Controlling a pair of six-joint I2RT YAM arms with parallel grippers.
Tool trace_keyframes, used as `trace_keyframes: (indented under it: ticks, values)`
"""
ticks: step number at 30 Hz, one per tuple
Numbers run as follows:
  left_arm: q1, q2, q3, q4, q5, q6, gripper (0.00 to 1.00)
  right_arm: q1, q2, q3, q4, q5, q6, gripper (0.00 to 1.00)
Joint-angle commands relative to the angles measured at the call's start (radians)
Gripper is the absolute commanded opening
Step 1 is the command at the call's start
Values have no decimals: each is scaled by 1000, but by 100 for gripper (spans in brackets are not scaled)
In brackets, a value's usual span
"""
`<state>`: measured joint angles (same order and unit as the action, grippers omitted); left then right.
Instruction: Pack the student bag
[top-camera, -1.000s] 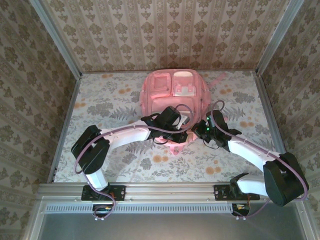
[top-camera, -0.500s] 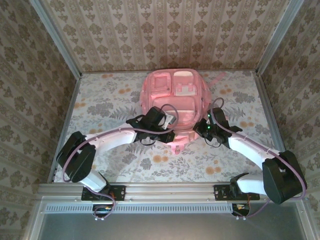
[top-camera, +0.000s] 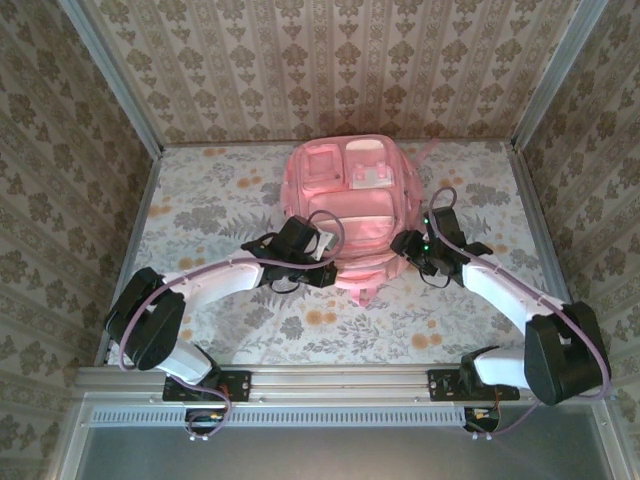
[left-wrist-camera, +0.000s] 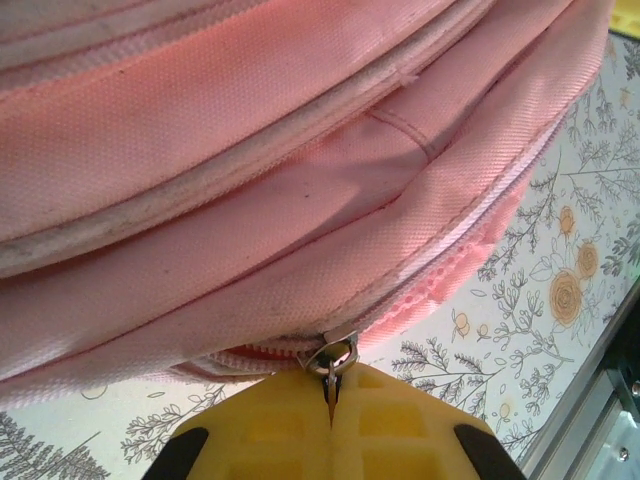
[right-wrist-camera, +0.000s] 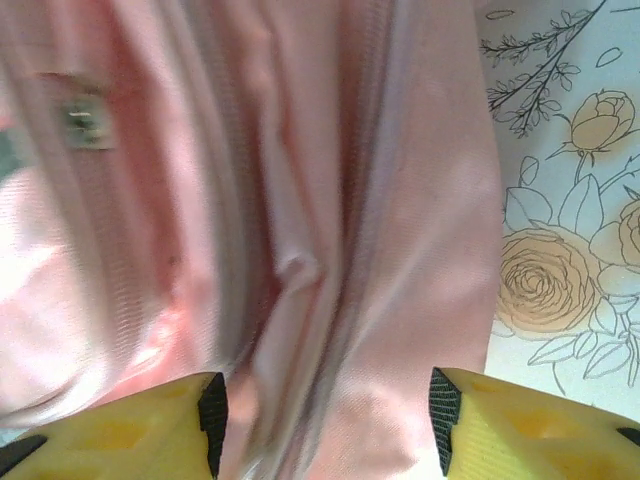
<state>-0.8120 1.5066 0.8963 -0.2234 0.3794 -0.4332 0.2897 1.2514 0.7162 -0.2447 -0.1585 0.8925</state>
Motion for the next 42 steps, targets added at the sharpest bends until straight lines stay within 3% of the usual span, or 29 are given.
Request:
trace_keyframes:
  ticks: [1,8,12,15,19,22,28,34,42]
  values:
    - [-27,-13,19,11,9,0,0,61,-113,-25,-34,36,86,61]
    - [-102,26,66,29,10,-11,0,219,-208,-146,140,50,351,79]
    - [-159,58,118,31,12,-13,0,238,-198,-163,193,80,379,81]
    - [-201,86,170,31,16,-15,0,238,-185,-172,210,96,382,88]
    - [-241,125,235,30,25,-11,0,238,-139,-195,228,107,379,87]
    - [-256,140,261,29,33,-4,0,234,-108,-208,221,153,353,75]
    - [-257,116,243,29,39,9,0,198,-76,-204,204,203,290,37]
    - [-253,91,207,22,24,17,0,147,-40,-200,228,175,252,0]
    - [-206,48,145,10,-13,27,0,96,-62,-196,180,174,188,0]
